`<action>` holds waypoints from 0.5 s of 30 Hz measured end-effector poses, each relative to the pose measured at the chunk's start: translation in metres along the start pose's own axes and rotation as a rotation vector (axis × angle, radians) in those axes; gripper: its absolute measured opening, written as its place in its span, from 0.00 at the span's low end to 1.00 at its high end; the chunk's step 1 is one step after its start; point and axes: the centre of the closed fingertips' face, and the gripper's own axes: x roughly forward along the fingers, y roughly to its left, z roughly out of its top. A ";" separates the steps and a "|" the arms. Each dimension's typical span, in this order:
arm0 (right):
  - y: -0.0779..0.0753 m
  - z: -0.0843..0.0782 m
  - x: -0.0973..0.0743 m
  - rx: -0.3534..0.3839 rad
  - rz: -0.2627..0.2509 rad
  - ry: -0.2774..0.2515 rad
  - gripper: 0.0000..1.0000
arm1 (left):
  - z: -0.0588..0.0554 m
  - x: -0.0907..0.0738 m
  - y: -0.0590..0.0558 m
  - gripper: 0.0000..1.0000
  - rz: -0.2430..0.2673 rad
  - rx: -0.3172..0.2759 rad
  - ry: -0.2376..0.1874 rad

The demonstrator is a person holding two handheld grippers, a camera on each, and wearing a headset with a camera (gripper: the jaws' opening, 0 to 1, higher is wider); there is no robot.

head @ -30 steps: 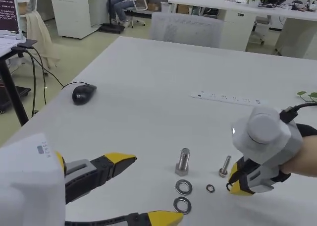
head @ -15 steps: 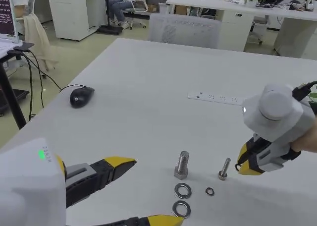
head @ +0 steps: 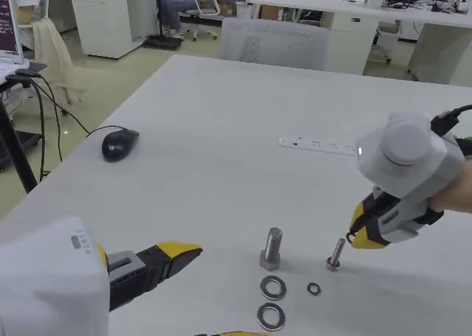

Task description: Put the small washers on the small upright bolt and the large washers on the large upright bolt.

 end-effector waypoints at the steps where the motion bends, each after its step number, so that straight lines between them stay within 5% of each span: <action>1: -0.001 0.001 0.001 -0.001 0.003 0.000 0.12 | 0.001 0.000 0.000 0.61 -0.001 -0.004 -0.005; 15: -0.005 0.001 0.013 -0.010 0.028 0.016 0.12 | -0.005 0.003 0.007 0.61 0.009 -0.020 0.012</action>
